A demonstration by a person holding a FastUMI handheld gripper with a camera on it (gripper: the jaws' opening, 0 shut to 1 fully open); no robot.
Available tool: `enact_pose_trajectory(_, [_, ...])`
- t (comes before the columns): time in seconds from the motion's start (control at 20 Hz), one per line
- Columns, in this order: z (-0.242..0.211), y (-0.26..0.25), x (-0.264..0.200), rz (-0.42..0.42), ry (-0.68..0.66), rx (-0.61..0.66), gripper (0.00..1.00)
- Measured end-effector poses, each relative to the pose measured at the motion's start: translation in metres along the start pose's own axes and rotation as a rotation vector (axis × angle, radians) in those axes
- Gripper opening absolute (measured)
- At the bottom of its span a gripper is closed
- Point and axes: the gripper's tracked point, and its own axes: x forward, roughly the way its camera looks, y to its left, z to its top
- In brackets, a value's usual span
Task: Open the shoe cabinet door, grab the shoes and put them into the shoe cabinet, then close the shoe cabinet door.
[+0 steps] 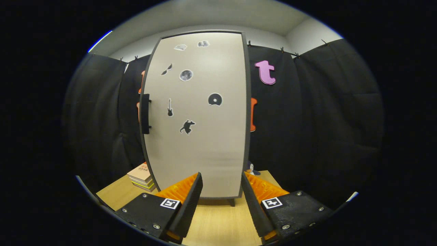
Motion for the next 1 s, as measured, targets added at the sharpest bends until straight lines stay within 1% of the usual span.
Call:
enact_pose_trajectory(0.35, [-0.070,-0.149,0.017,-0.039,0.067,0.045,0.74])
enact_pose_trajectory(0.5, [-0.094,-0.206,0.034,-0.044,0.035,0.013,0.74])
enact_pose_trajectory(0.55, [-0.101,-0.223,0.040,-0.050,0.023,0.009,0.74])
enact_pose_trajectory(0.6, [-0.117,-0.242,0.047,-0.057,0.019,0.023,0.75])
enact_pose_trajectory(0.7, [-0.136,-0.266,0.062,-0.066,-0.002,0.064,0.75])
enact_pose_trajectory(0.8, [-0.155,-0.289,0.070,-0.095,-0.003,0.088,0.75])
enact_pose_trajectory(0.9, [-0.161,-0.298,0.069,-0.106,-0.001,0.087,0.75])
enact_pose_trajectory(0.95, [-0.159,-0.302,0.068,-0.127,0.000,0.080,0.75])
enact_pose_trajectory(1.0, [-0.158,-0.295,0.064,-0.116,0.016,0.071,0.75])
